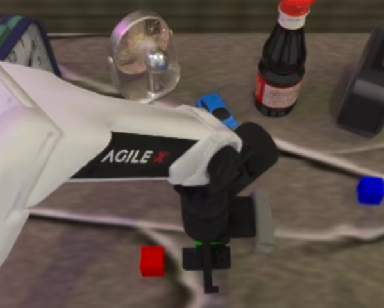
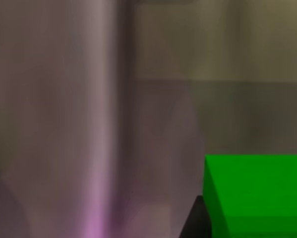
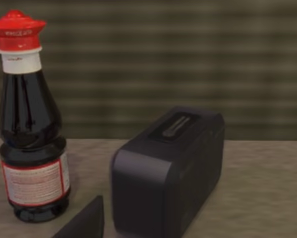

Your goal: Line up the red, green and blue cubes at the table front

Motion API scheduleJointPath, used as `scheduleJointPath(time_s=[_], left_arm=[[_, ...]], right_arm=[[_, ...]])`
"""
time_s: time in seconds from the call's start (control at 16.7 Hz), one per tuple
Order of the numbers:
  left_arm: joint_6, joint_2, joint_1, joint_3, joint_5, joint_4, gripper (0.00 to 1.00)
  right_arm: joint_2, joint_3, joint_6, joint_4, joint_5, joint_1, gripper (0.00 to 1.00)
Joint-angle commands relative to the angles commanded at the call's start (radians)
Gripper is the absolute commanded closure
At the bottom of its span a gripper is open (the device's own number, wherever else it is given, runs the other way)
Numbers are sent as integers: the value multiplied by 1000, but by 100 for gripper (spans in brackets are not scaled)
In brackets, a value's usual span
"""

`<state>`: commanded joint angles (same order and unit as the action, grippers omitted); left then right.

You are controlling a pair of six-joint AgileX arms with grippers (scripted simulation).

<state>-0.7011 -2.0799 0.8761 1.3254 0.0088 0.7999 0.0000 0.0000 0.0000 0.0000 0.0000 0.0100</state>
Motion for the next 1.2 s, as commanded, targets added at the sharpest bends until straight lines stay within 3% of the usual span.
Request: scheduleJointPath(time_s=[0.42, 1.02, 1.2], left_arm=[[0, 0, 0, 0, 0, 0, 2], [0, 2, -1, 3, 0, 4, 0], [0, 30, -7, 47, 0, 75, 0]], right_arm=[[0, 0, 0, 0, 0, 0, 0], [0, 0, 0, 0, 0, 0, 0], [0, 0, 0, 0, 0, 0, 0]])
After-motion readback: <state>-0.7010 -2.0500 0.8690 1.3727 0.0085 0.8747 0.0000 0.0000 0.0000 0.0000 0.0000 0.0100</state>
